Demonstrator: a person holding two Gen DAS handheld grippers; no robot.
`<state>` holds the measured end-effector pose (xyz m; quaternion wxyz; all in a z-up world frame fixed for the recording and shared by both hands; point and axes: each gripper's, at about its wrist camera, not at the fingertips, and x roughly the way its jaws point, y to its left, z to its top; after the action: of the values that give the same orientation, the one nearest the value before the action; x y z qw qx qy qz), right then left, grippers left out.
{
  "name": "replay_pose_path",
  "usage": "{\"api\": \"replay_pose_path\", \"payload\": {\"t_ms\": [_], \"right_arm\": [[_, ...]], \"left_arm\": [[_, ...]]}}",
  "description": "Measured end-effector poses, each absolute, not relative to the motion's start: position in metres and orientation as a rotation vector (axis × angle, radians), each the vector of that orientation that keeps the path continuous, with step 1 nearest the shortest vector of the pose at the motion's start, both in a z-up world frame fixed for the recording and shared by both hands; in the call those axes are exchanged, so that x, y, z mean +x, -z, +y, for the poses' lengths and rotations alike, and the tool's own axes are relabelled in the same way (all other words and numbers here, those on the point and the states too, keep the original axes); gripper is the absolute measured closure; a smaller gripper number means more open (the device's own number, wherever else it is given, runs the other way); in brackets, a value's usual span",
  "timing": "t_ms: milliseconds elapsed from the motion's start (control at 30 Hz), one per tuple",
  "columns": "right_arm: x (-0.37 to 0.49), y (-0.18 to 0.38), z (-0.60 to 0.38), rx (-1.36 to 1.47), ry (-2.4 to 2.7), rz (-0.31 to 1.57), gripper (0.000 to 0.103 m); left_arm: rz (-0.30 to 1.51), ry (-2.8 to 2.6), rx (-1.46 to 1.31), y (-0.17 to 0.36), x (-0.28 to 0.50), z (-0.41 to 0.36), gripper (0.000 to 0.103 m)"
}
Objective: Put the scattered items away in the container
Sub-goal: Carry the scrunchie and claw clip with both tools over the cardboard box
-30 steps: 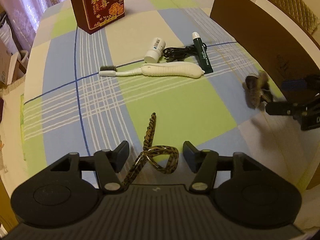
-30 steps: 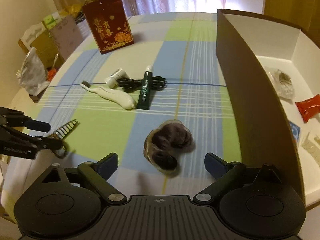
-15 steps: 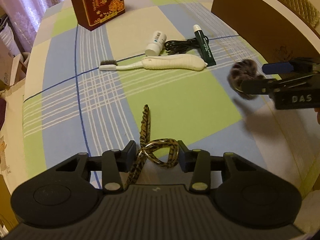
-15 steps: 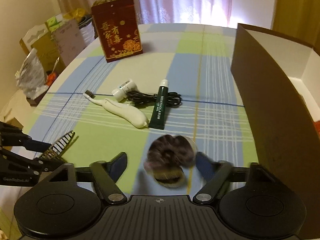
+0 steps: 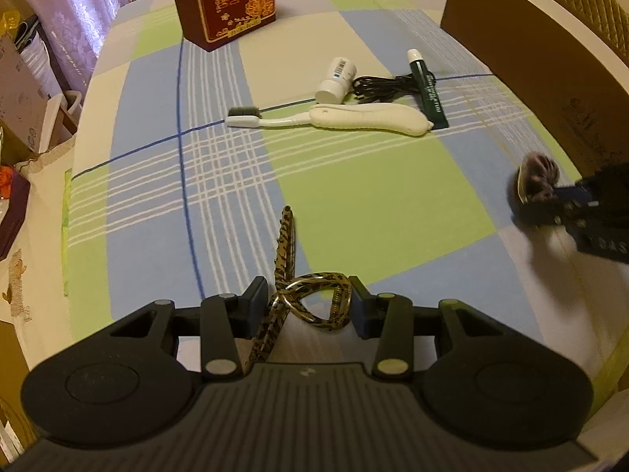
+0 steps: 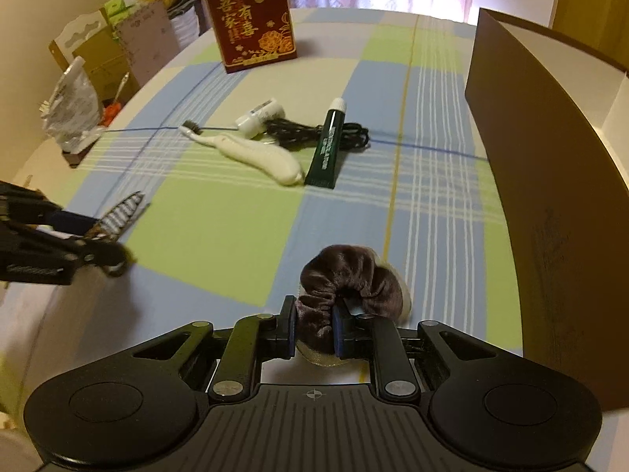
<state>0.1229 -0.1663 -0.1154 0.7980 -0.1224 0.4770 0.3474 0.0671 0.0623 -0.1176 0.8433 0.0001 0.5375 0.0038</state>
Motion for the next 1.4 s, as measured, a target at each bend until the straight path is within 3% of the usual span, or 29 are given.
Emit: {"api": "replay_pose_path", "payload": {"t_ms": [500, 1033, 1400], "right_arm": [[0.101, 0.068, -0.213, -0.196, -0.816, 0.946, 0.083], [0.108, 0.008, -0.274, -0.111, -0.888, 0.767, 0.083], [0.15, -0.016, -0.348, -0.047, -0.697, 0.694, 0.083]], "left_arm": [[1.089, 0.037, -0.051, 0.088, 0.056, 0.026, 0.069], [0.877, 0.147, -0.078, 0.001, 0.077, -0.053, 0.069], [0.758, 0.294, -0.101, -0.032, 0.122, -0.127, 0.069]]}}
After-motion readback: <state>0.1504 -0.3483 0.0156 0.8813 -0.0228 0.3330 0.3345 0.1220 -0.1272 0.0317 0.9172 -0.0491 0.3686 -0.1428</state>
